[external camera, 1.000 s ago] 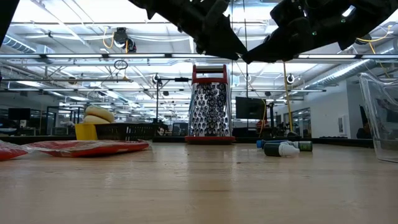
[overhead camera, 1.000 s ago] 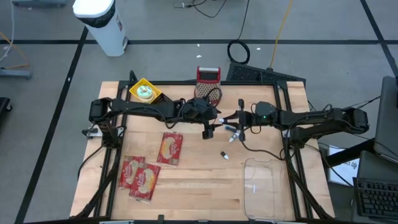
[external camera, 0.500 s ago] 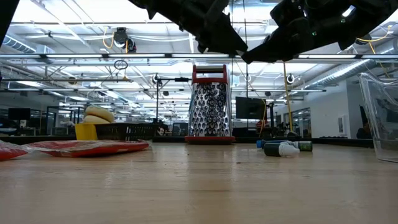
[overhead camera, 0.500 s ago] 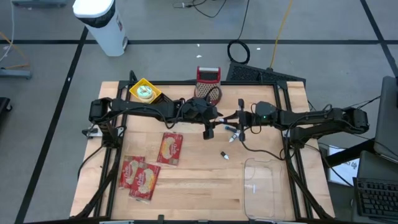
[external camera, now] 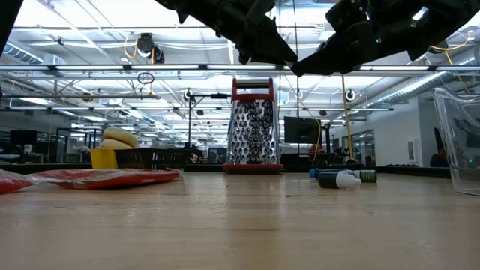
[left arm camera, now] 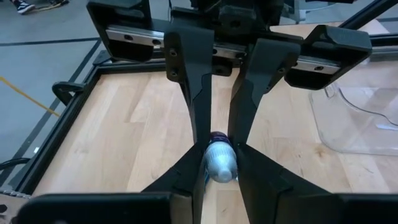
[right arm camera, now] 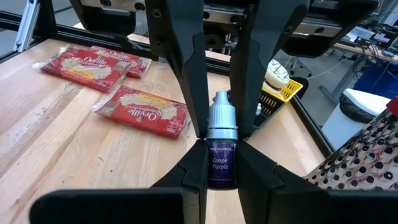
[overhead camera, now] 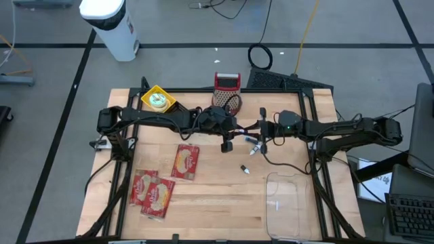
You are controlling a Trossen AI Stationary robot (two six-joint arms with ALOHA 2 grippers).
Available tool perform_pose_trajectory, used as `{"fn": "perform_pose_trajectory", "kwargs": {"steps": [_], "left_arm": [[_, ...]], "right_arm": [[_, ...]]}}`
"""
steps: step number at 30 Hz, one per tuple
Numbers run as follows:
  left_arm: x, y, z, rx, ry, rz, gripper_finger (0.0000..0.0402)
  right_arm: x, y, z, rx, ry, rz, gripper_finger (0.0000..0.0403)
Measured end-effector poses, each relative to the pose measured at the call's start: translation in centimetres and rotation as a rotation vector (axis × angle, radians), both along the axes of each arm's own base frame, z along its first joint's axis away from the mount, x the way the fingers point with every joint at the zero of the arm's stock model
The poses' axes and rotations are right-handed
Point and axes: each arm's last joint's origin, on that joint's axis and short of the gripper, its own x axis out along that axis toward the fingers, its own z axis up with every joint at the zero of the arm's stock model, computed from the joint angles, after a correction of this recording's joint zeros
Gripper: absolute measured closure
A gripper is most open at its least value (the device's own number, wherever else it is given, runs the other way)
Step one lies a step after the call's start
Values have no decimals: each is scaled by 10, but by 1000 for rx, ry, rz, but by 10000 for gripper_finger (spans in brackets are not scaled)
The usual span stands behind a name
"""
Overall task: Pick & Place Food Item
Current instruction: Put the purple food coloring bottle into the black bin
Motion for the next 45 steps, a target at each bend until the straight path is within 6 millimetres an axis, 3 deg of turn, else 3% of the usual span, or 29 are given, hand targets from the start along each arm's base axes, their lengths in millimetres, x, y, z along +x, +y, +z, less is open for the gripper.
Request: {"fn": "perform_pose_trajectory", "kwargs": {"steps": [11, 19, 25, 32, 40, 45], "left_arm": [[-1, 10, 0, -47, -2, 27, 353], [-10, 16, 6, -22, 24, 125, 353], [-42, 21, 25, -18, 150, 272, 353], [-93, 40, 27, -140, 438, 471, 353], [-118, 73, 17, -257, 568, 593, 353], [-135, 92, -13, -362, 607, 645, 353]], "right_arm": [[0, 0, 0, -13, -4, -6, 351], [-1, -2, -3, 20, 35, -87, 266], [-2, -3, -5, 51, 56, -114, 208], [-2, -3, -5, 85, 54, -123, 189], [-3, -2, -8, 86, 83, -125, 193], [-3, -2, -10, 88, 104, -126, 197]]}}
